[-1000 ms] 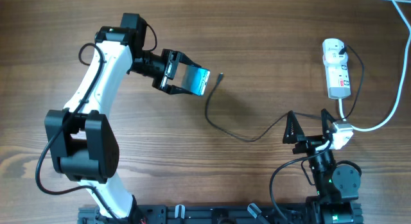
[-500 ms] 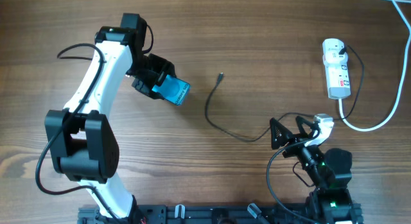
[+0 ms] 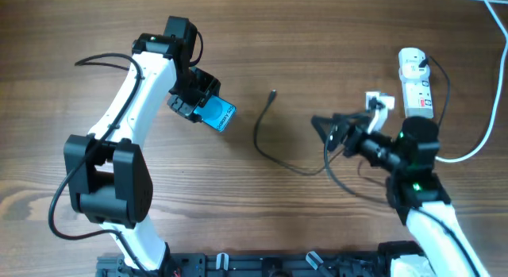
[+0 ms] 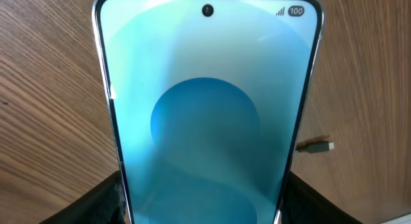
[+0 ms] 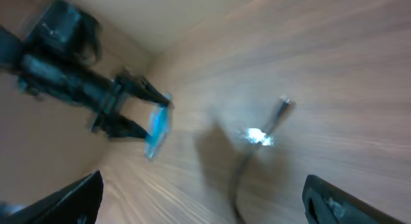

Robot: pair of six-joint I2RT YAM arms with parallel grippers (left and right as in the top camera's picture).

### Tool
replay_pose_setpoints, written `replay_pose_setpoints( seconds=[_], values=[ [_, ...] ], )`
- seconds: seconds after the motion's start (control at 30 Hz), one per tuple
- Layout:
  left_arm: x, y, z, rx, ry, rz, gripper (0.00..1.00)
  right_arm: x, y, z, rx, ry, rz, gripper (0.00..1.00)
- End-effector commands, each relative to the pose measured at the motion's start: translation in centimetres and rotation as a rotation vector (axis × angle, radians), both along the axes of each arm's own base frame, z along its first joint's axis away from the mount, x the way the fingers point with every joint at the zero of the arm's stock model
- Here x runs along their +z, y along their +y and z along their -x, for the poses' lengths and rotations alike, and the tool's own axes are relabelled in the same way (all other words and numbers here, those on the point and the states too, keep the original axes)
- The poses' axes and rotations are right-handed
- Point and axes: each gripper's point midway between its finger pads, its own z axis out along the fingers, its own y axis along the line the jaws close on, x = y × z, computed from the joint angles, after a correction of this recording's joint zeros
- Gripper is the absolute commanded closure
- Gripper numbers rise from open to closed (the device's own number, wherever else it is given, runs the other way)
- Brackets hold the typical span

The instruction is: Plug charger to phone and switch on socket

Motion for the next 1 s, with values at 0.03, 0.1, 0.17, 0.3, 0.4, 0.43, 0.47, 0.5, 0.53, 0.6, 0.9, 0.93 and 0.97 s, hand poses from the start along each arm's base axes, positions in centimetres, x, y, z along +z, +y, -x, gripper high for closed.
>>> replay_pose_setpoints(
  seconds=[0.03,0.1,0.17,0.3,0.4,0.43,0.47,0.5,0.53,0.6,0.9,0.93,0.97],
  values=[
    [1.0,-0.1,0.2,0.094,0.000,-0.002,0.96,-1.8,0.3,-1.9,-0.142,0.427,-0.343,0.00],
    [1.0,-0.8,0.4,0.082,0.000,-0.002,0.96,-2.5,1.0,-2.9,-0.106,0.393,-0.331,0.04],
    [1.0,-1.8,0.5,0.052,-0.008,0.000,0.96,-3.8,2.7,-2.6,-0.013,0.365,-0.286,0.05],
    [1.1,-3.8,0.7,0.131,0.002,0.012,0.96,-6.8,4.7,-2.5,0.068,0.364,-0.179,0.01],
    [1.1,-4.9,0.9,0.133,0.000,0.017,0.96,-6.6,5.3,-3.4,0.078,0.358,-0.134,0.01],
    [1.1,-5.2,1.0,0.125,-0.004,0.019,0.96,-6.6,5.6,-3.6,0.066,0.355,-0.113,0.02],
    [1.2,-5.5,1.0,0.118,-0.007,0.020,0.96,-6.6,6.0,-3.7,0.065,0.340,-0.093,0.02],
    [1.2,-5.7,1.0,0.113,-0.012,0.022,0.96,-6.8,6.5,-3.6,0.064,0.334,-0.073,0.02],
    [1.2,-5.9,1.0,0.109,-0.015,0.023,0.96,-7.9,6.4,-3.3,0.033,0.370,-0.041,0.00],
    [1.2,-5.9,0.8,0.109,-0.021,0.026,0.96,-10.5,3.8,-3.7,-0.111,0.459,0.033,0.00],
    [1.3,-6.2,0.9,0.106,-0.014,0.042,0.96,-6.7,6.0,-3.8,0.068,0.306,-0.059,0.19],
    [1.3,-6.2,0.9,0.106,-0.014,0.044,0.96,-6.6,6.7,-3.6,0.077,0.304,-0.060,0.19],
    [1.3,-6.2,0.9,0.106,-0.014,0.044,0.96,-6.6,7.3,-3.4,0.082,0.298,-0.056,0.20]
  ],
)
